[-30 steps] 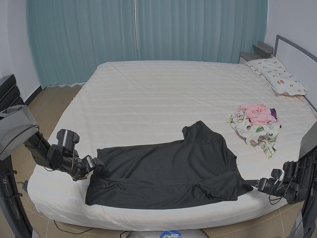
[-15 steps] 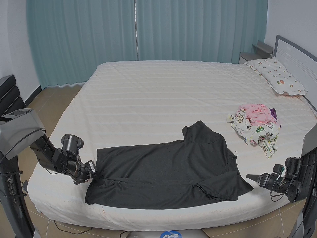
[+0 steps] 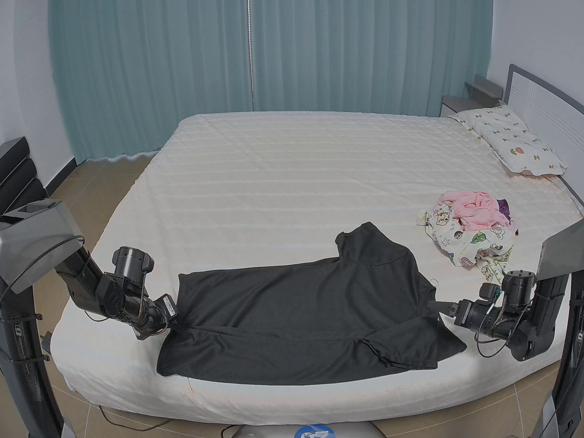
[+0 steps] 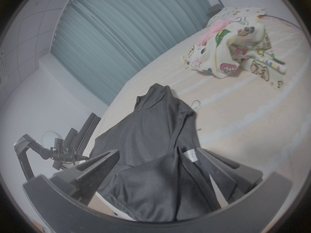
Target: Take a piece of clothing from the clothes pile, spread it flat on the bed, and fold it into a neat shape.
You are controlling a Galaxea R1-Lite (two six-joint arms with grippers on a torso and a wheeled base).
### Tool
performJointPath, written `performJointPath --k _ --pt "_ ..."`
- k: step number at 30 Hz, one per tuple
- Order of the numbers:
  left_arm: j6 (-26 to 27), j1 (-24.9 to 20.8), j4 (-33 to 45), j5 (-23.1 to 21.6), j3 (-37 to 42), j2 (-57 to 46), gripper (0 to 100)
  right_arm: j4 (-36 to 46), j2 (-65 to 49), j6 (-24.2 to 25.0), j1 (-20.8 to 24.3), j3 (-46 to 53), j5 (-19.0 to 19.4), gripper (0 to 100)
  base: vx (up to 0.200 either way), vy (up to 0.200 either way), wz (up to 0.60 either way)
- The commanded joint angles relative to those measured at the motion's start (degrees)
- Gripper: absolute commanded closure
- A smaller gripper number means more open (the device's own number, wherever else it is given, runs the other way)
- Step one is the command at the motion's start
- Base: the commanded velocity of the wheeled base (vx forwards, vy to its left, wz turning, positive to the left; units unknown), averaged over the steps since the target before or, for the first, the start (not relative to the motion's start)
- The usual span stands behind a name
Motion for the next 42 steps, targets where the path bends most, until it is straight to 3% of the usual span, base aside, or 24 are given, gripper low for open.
performJointPath --k 1,19,20,42 --pt "-0.1 0.1 0.0 -0.1 0.2 -0.1 100 3.6 3.2 0.0 2.6 -6.0 0.0 0 0.0 0.0 0.0" --pt "-0.1 0.2 0.0 -0.1 0.3 0.1 100 4.2 8.2 -3.4 3.1 -9.8 -0.1 0 0.0 0.0 0.0" --pt "-0.1 0.2 0.0 -0.1 0.3 0.1 100 4.1 8.2 -3.5 3.1 -9.6 -0.1 100 0.0 0.0 0.0" --pt "-0.1 1.4 0.7 0.1 2.0 -0.1 100 2.8 6.7 -2.8 2.5 -12.5 -1.4 100 0.0 0.0 0.0"
